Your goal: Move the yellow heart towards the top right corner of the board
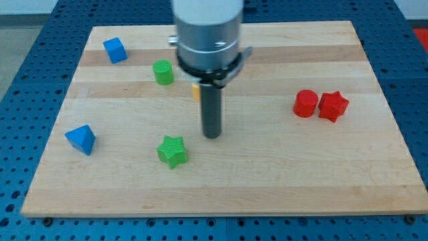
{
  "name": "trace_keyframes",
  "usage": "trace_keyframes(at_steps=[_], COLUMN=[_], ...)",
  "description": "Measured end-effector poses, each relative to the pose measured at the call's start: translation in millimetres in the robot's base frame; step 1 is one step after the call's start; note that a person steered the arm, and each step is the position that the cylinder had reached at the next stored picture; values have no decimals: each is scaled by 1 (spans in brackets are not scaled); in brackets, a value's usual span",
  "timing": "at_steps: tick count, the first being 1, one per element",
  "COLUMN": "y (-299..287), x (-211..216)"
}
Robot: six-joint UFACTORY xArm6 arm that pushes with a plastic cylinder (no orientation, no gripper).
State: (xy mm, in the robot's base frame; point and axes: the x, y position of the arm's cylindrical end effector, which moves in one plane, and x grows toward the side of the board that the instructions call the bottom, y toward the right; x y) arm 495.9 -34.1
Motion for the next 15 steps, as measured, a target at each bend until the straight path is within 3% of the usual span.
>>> trace_keyframes(at_steps=[1, 3, 5, 8, 9, 11, 12, 13, 15], y=[-18, -56, -35, 70, 64, -14, -30, -11, 32], x=[-7, -115, -114, -120, -120, -142, -113, -65, -73])
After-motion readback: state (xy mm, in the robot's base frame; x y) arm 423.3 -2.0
